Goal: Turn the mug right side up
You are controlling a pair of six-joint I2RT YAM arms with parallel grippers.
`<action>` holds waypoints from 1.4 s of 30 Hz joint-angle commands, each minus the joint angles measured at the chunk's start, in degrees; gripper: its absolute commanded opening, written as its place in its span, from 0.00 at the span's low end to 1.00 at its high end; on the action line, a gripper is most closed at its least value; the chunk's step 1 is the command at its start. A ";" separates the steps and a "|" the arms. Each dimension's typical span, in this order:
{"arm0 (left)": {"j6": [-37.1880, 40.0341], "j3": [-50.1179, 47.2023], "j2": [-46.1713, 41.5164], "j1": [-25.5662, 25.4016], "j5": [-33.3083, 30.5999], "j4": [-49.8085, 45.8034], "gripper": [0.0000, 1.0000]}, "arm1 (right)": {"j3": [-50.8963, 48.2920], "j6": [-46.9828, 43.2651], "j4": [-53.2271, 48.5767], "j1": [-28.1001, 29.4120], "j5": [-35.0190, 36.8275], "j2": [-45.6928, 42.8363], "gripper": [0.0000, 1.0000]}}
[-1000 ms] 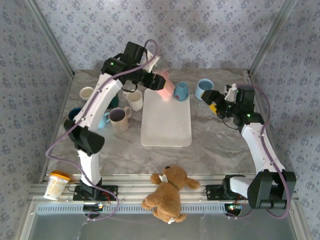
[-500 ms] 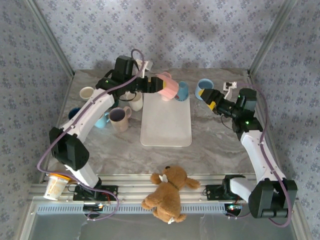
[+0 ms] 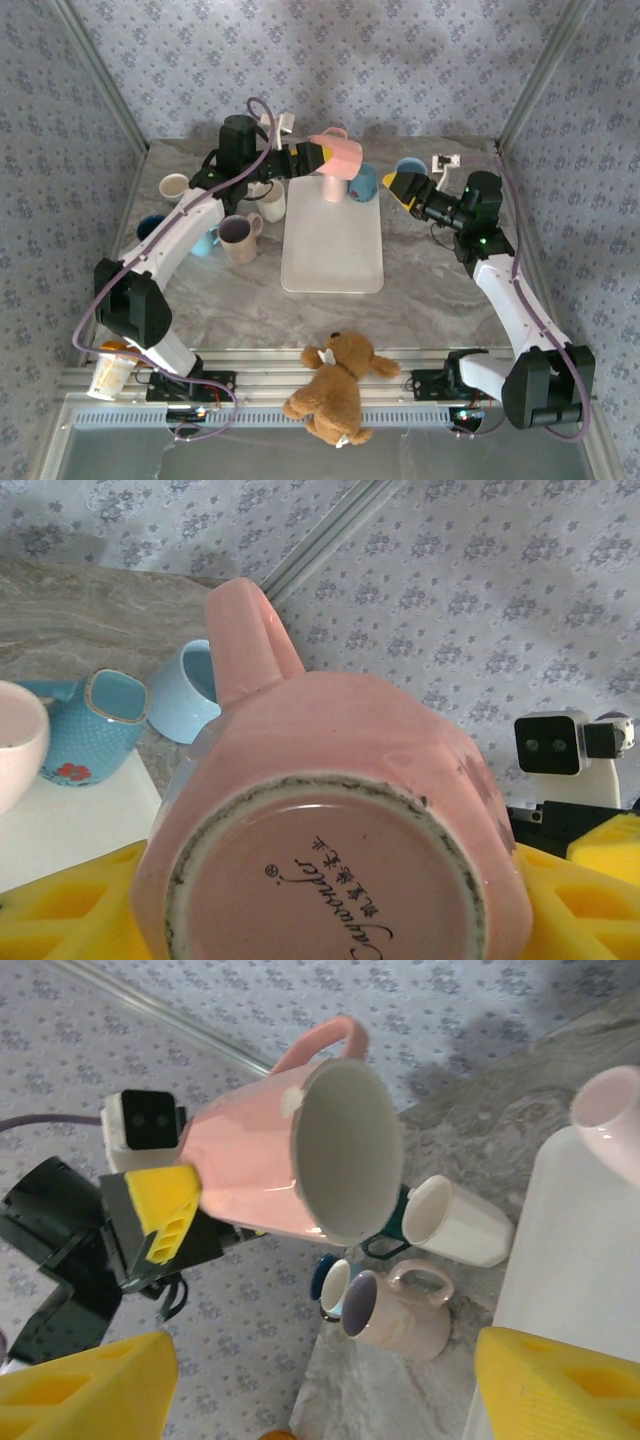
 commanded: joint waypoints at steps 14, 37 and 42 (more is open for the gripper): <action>-8.16 0.50 0.13 0.07 10.53 13.67 0.63 | 5.83 -1.68 8.83 3.76 -3.68 4.74 0.56; -7.13 2.76 3.72 -1.55 16.40 10.89 0.79 | 6.20 1.89 25.06 6.07 -5.14 11.13 0.04; -4.58 2.14 3.50 -1.20 14.82 9.77 0.89 | 6.12 2.80 26.58 5.37 -4.83 11.03 0.00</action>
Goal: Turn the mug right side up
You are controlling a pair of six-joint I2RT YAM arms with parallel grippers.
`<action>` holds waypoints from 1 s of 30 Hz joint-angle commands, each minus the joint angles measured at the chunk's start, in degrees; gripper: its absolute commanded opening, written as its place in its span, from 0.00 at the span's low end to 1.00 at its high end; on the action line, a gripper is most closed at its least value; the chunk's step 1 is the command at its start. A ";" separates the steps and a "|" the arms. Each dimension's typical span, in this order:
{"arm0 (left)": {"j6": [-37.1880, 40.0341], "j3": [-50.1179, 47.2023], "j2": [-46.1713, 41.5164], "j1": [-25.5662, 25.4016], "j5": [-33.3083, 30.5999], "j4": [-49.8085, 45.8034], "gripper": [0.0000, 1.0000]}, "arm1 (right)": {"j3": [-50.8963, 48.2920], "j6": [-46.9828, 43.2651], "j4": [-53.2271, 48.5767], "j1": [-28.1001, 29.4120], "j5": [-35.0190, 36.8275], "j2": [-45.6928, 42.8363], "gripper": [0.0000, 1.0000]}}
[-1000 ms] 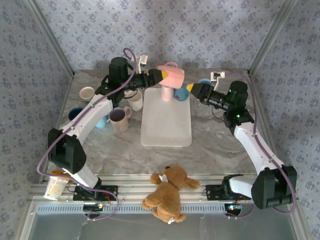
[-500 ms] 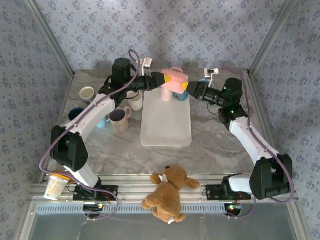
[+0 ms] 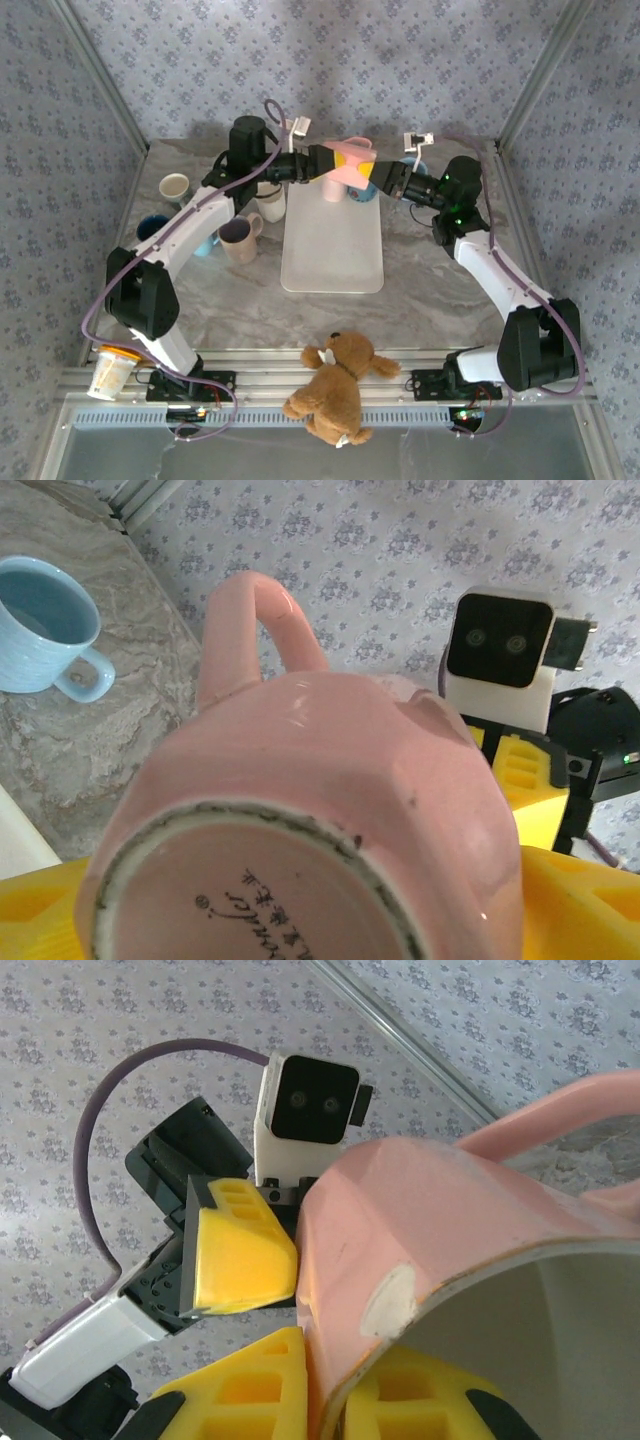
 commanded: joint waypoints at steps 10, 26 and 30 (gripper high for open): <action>17.04 4.77 -1.54 3.54 -4.24 -14.62 1.00 | -0.74 -4.90 -2.92 -2.52 2.60 -4.09 0.00; 30.22 2.85 -3.82 3.50 -17.19 -27.00 1.00 | 8.68 -29.71 -52.68 -8.26 19.40 -7.83 0.00; 33.56 4.64 -2.29 1.99 -19.67 -31.24 1.00 | 13.91 -33.42 -63.93 -8.49 25.60 -4.53 0.00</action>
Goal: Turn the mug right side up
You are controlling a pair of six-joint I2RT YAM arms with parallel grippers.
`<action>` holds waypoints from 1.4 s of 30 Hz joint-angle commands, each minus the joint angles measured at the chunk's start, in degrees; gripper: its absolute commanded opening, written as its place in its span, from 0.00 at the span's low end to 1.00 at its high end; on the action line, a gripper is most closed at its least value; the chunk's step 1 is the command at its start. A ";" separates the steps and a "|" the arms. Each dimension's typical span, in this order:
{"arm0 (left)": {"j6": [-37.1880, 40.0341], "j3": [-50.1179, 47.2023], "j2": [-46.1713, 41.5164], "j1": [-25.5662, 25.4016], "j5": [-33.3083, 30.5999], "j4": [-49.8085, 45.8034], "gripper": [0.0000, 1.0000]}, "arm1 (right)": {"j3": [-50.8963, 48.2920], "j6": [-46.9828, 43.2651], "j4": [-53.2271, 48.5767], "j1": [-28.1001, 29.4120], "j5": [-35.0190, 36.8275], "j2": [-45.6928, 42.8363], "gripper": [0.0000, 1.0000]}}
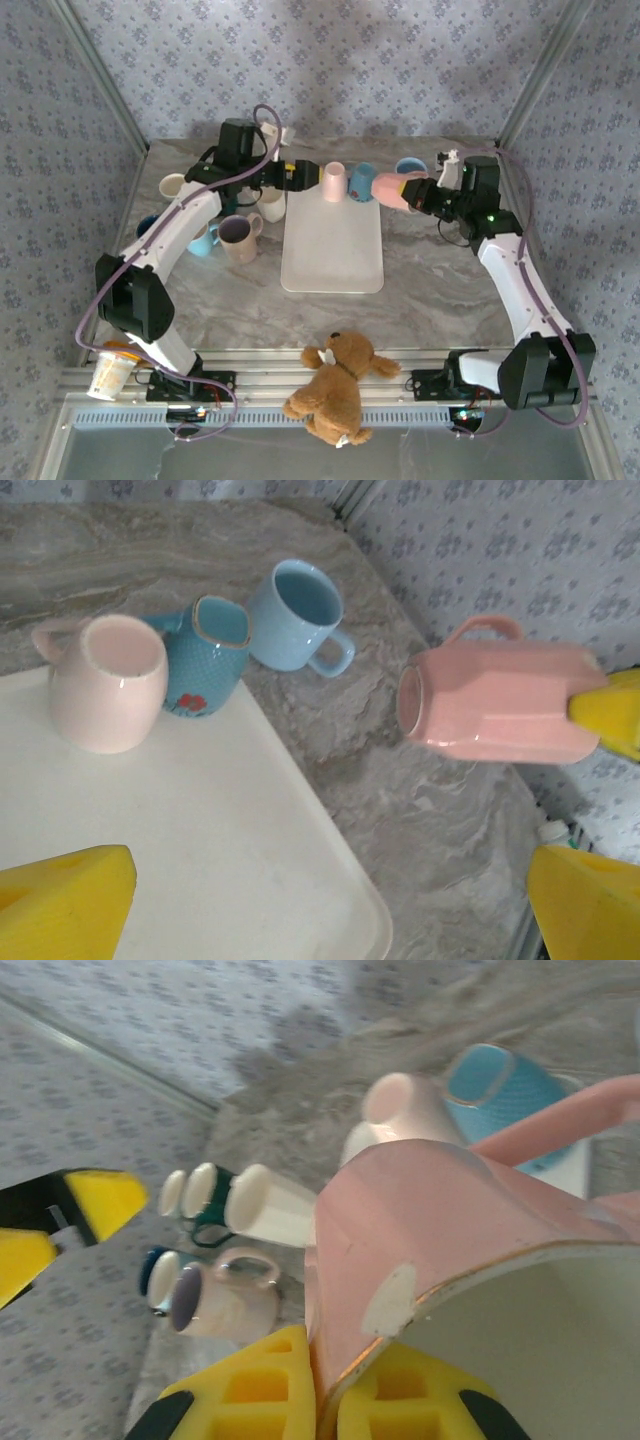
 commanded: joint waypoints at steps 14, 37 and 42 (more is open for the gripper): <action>7.90 3.50 2.00 -3.12 -4.66 -8.32 1.00 | 25.31 -20.90 -30.37 1.47 21.56 22.84 0.00; 10.18 6.29 6.50 -3.56 -3.41 -11.85 1.00 | 44.79 -31.94 -45.33 11.03 42.14 46.58 0.11; 10.40 6.62 6.82 -3.58 -0.16 -11.11 1.00 | 45.67 -32.48 -46.56 12.38 44.35 48.82 0.17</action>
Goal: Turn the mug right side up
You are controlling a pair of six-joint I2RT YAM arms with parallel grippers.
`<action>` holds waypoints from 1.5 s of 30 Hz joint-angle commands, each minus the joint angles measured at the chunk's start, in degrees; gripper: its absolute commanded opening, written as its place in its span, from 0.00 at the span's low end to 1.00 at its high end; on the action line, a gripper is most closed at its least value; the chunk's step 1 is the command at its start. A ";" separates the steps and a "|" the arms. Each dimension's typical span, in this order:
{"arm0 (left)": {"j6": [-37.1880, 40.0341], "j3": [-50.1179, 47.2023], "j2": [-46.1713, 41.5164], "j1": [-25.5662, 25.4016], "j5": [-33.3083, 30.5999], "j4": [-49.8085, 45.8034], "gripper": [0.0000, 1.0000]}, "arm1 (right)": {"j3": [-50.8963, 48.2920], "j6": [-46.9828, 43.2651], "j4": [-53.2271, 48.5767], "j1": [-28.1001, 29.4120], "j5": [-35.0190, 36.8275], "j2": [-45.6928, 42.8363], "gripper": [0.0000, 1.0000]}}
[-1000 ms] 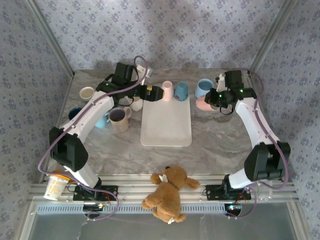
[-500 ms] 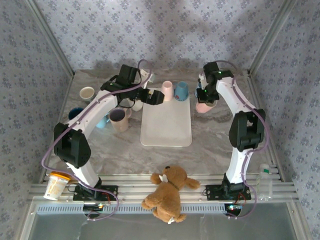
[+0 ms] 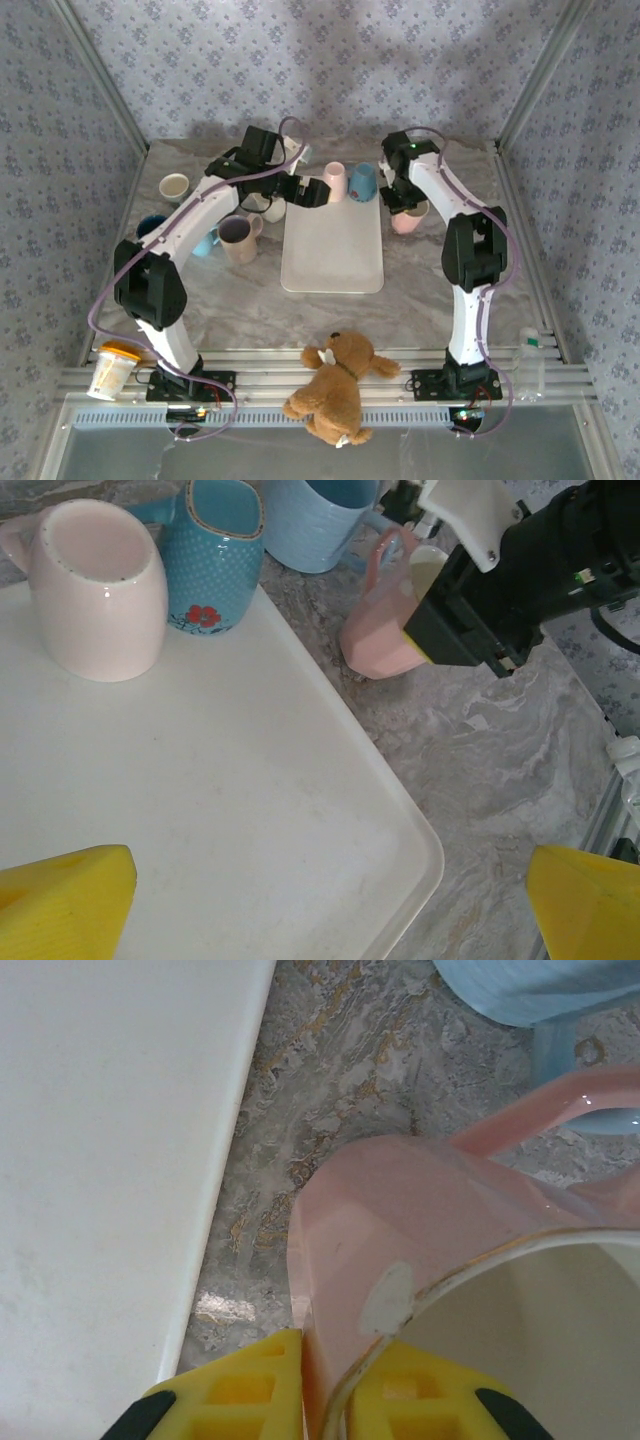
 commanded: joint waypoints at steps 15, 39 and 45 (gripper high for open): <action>3.01 -0.58 -0.19 -0.49 0.92 3.67 1.00 | 3.87 0.18 -3.90 2.83 6.72 -6.22 0.56; 22.10 26.28 23.99 -3.79 -20.49 -4.90 1.00 | -33.17 24.53 32.01 -17.91 -46.73 -41.78 0.77; 21.81 39.26 33.60 -3.83 -23.24 -11.17 1.00 | -38.07 32.05 41.84 -20.53 -52.14 -43.16 0.77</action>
